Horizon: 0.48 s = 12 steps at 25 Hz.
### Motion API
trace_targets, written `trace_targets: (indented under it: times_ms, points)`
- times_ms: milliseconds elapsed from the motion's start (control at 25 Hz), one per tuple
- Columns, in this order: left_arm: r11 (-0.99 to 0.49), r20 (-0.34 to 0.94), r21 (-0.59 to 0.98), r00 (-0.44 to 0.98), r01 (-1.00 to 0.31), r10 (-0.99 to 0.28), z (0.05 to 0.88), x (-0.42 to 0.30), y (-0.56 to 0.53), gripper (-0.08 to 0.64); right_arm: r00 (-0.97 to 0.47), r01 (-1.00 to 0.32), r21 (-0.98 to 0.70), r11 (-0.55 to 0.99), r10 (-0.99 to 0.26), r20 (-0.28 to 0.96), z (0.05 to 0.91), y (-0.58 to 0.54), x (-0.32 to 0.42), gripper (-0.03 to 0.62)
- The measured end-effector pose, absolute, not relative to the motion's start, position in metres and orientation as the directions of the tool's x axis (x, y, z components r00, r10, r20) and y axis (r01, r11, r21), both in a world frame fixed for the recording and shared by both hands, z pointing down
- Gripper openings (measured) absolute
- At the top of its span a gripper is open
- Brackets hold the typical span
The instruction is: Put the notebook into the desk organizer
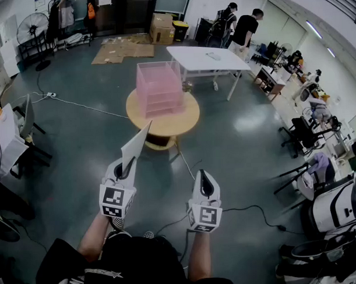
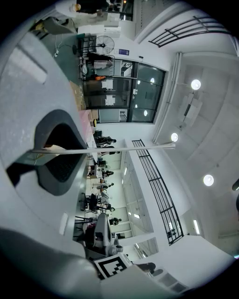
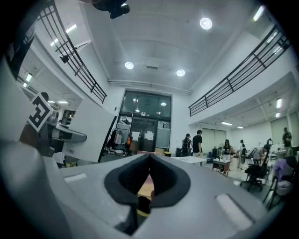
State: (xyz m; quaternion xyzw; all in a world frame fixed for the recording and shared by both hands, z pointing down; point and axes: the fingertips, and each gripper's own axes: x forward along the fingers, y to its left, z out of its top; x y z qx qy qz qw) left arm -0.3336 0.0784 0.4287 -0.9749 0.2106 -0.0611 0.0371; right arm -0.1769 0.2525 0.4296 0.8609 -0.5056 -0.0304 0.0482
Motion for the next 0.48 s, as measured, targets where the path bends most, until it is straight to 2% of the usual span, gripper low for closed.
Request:
trace_targets:
  times_ms: [480]
  points:
    - [-0.923, 0.106, -0.091, 0.918, -0.374, -0.383, 0.430, -0.309, 0.108, 0.017, 0.531, -0.844, 0.093, -0.528, -0.847, 0.010, 0.432, 0.290, -0.160, 0.005]
